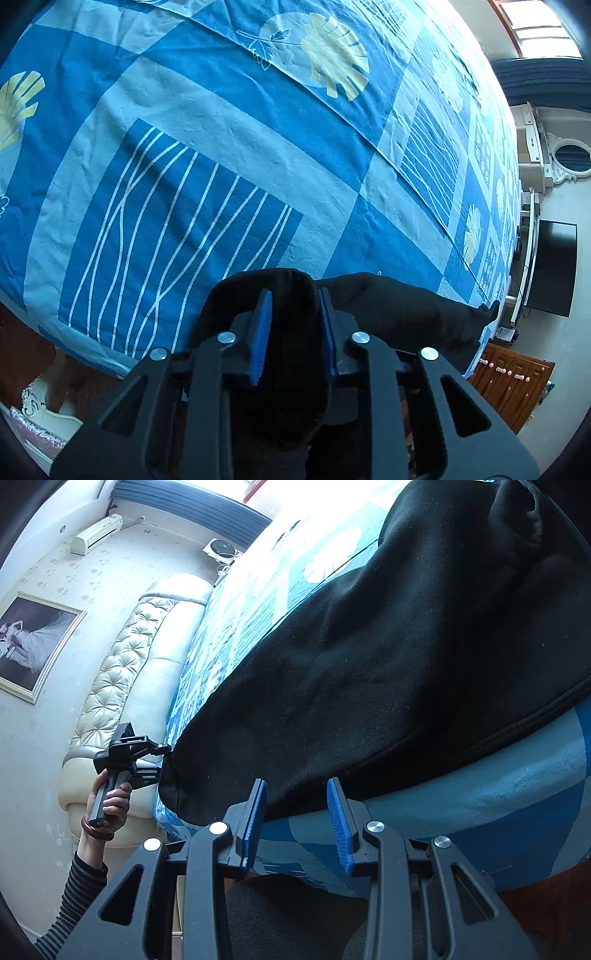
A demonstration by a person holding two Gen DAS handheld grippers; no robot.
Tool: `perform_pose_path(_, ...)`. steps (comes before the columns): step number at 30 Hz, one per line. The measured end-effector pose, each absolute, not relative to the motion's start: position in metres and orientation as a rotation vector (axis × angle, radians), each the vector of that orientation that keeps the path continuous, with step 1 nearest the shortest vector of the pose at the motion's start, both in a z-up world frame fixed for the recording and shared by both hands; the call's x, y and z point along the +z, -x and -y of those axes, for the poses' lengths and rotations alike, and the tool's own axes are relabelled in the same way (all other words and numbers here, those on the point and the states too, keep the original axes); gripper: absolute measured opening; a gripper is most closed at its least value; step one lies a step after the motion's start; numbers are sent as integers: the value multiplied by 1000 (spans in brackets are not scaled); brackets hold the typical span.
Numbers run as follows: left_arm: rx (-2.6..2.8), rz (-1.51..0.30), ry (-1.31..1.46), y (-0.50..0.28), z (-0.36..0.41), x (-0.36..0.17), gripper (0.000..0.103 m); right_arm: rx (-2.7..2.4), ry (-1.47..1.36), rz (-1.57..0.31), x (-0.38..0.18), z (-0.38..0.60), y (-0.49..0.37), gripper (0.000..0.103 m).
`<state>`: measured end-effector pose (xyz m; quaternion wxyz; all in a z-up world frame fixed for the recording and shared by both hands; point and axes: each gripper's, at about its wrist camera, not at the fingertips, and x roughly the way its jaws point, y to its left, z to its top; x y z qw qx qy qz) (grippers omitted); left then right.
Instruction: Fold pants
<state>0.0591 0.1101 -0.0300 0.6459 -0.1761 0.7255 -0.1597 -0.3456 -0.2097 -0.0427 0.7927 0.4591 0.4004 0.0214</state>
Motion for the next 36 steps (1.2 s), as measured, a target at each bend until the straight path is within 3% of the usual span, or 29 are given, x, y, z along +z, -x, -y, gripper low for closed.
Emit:
perform_pose_path(1,-375,-1651,419,-59,-111,-29,10,46,-986,-860,-41,210,346,35)
perform_pose_path(8,-497,-1366,633,-50,-143,8,6,62,-975,-853,-38,206,340,35)
perform_pose_path(11,-485,-1228,774,-46,-179,2,3,61,-968,-862,-41,205,338,35)
perform_pose_path(13,-448,-1241,834,-47,-199,-16,3,57,-967,-870,-42,206,338,35)
perform_pose_path(16,-372,-1283,790,-38,-209,-31,3,35,-956,-861,-38,212,340,35)
perform_pose_path(20,-434,-1223,607,-1,-177,-6,4,-41,-944,-797,-22,242,348,35)
perform_pose_path(21,-475,-1196,570,10,-165,3,8,-71,-941,-775,-17,254,351,35)
perform_pose_path(22,-510,-1172,526,20,-153,11,19,-107,-938,-754,-11,269,354,36)
perform_pose_path(23,-536,-1142,488,29,-140,19,25,-148,-941,-727,-4,284,357,46)
perform_pose_path(24,-554,-1113,463,36,-129,23,40,-187,-947,-688,4,302,362,57)
perform_pose_path(25,-570,-1103,446,41,-118,23,57,-227,-942,-653,12,320,365,60)
perform_pose_path(30,-582,-1225,434,42,-81,-23,68,-490,-789,-596,50,415,353,66)
perform_pose_path(33,-546,-1310,516,44,-83,-58,70,-622,-673,-661,53,467,320,66)
perform_pose_path(36,-550,-1269,570,51,-90,-66,74,-717,-578,-782,38,504,277,66)
